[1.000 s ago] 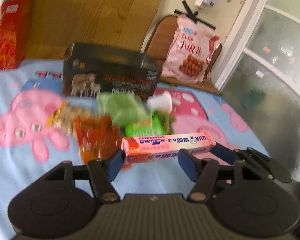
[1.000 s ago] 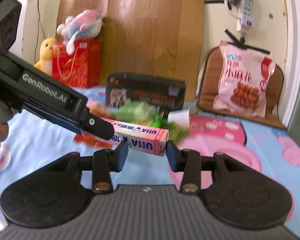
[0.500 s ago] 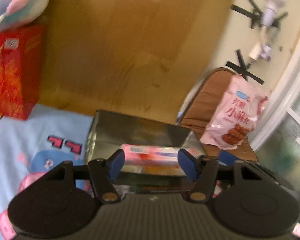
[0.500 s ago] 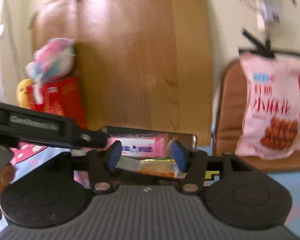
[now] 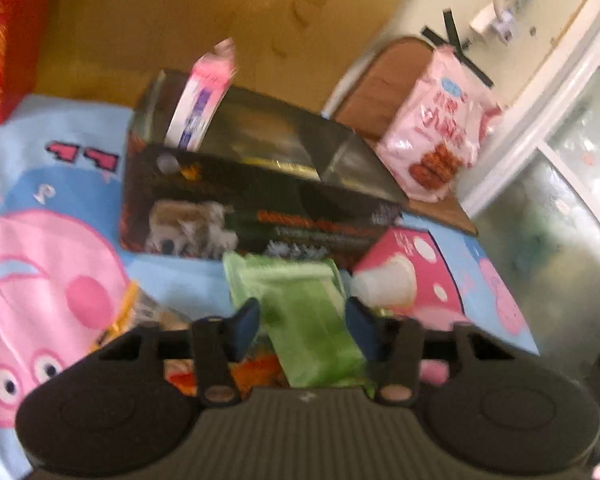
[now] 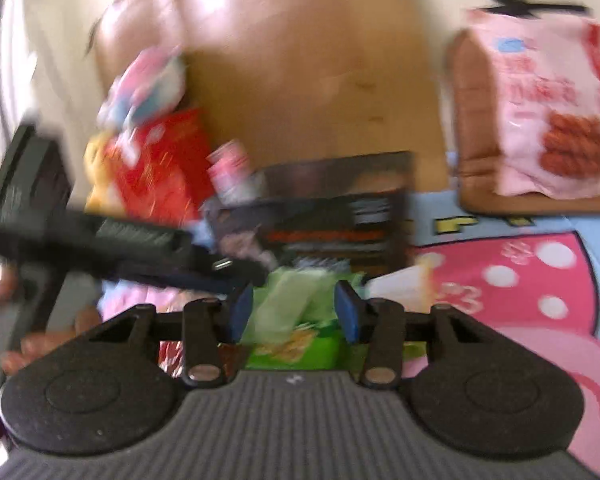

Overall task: Organize snacks
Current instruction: 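Grasp the light green snack packet with the left gripper, then lift the green packet with the left gripper and release it into the tin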

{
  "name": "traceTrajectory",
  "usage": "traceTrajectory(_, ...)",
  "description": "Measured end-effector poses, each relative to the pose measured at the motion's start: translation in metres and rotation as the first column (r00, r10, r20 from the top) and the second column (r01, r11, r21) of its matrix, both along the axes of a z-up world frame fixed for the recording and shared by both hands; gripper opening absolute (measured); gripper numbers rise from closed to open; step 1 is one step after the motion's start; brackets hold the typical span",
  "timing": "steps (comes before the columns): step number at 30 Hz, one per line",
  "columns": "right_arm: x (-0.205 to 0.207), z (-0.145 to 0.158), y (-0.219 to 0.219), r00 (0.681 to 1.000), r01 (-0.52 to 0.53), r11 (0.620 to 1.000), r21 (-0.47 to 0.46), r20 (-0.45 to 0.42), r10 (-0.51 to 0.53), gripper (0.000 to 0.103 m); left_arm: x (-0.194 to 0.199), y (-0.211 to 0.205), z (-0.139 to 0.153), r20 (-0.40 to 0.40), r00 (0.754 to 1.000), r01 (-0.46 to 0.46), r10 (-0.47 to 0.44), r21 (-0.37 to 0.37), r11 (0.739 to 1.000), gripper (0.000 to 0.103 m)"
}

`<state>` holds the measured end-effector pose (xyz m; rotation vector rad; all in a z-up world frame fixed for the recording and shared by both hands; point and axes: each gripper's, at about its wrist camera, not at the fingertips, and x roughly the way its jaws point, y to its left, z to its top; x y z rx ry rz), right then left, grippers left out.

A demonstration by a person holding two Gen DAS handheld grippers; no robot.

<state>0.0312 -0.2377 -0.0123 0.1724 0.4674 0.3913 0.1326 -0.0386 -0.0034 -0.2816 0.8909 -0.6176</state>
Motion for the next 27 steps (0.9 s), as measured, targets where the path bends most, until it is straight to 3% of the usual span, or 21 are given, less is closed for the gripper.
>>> traceTrajectory(2, 0.004, -0.01, 0.018, 0.994, -0.078, 0.997, 0.011, -0.073, 0.078, 0.046, -0.01, 0.004, 0.0, 0.028, 0.999, -0.018, 0.018, 0.025, 1.0, 0.035)
traceTrajectory(4, -0.005, -0.015, 0.036, 0.987, -0.141, 0.99, 0.009, -0.072, 0.141, 0.048, -0.021, 0.01, 0.005, 0.059, 0.998, -0.025, 0.022, 0.052, 0.998, 0.034)
traceTrajectory(8, -0.037, -0.01, 0.063, 0.937, -0.345, 0.937, 0.051, -0.033, 0.347, 0.048, -0.045, 0.046, 0.019, 0.058, 0.998, 0.007, -0.003, -0.063, 0.998, 0.03)
traceTrajectory(10, -0.05, -0.006, 0.069, 0.92, -0.391, 0.92, 0.04, -0.009, 0.391, 0.047, -0.054, 0.061, 0.026, 0.095, 0.994, -0.043, 0.049, -0.061, 0.997, 0.031)
traceTrajectory(13, -0.058, -0.002, 0.064, 0.932, -0.362, 0.932, 0.011, 0.008, 0.362, 0.047, -0.064, 0.089, 0.028, 0.121, 0.981, -0.15, 0.153, -0.032, 0.988, 0.033)
traceTrajectory(17, -0.057, -0.002, 0.036, 0.969, -0.245, 0.968, 0.057, -0.012, 0.246, 0.048, -0.072, 0.12, 0.012, 0.012, 0.979, -0.204, 0.205, -0.074, 0.976, 0.033)
traceTrajectory(20, -0.059, -0.003, 0.023, 0.98, -0.196, 0.979, 0.058, -0.029, 0.197, 0.048, -0.085, 0.123, 0.002, -0.023, 0.982, -0.187, 0.186, -0.093, 0.978, 0.036)
traceTrajectory(27, -0.075, -0.017, 0.039, 0.957, -0.273, 0.962, -0.02, -0.106, 0.269, 0.054, -0.109, 0.102, -0.008, -0.035, 0.997, -0.069, 0.065, -0.106, 0.992, 0.047)
